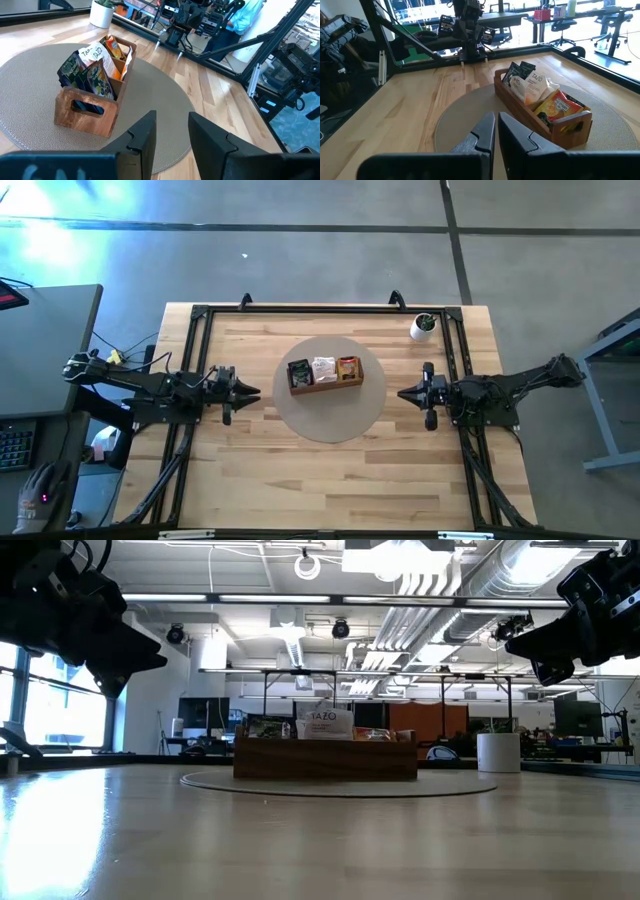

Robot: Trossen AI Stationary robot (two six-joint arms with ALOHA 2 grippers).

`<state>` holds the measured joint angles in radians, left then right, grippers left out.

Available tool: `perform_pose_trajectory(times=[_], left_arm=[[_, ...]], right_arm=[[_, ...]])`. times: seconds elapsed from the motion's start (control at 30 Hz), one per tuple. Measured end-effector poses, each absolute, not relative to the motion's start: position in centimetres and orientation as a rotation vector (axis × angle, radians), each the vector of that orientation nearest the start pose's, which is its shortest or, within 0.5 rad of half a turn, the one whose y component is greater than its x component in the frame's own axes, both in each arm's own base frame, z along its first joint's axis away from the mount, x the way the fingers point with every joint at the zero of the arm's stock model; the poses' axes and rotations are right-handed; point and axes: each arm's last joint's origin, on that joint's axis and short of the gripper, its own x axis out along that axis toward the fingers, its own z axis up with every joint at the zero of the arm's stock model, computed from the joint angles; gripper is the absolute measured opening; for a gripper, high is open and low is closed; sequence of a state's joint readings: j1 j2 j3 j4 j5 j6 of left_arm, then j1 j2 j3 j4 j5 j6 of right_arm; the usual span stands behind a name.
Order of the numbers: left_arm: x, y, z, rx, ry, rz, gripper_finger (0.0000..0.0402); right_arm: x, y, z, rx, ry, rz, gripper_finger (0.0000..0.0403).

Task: Pick & Place Tea
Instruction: Return to Home Position

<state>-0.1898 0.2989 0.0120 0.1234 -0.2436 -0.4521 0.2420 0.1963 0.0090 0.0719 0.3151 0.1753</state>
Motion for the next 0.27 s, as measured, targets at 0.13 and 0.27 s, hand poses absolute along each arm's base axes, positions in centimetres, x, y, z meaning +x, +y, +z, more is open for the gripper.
perform_pose_trajectory(times=[0.13,0.27], left_arm=[[11.35,-1.47,15.38,-0.416,0.145,0.089,0.0112],[11.35,-1.47,15.39,-0.416,0.145,0.089,0.0112]], right_arm=[[10.66,1.71,15.73,0.143,0.104,-0.082,0.0020],[10.66,1.71,15.73,0.143,0.104,-0.083,0.0017]])
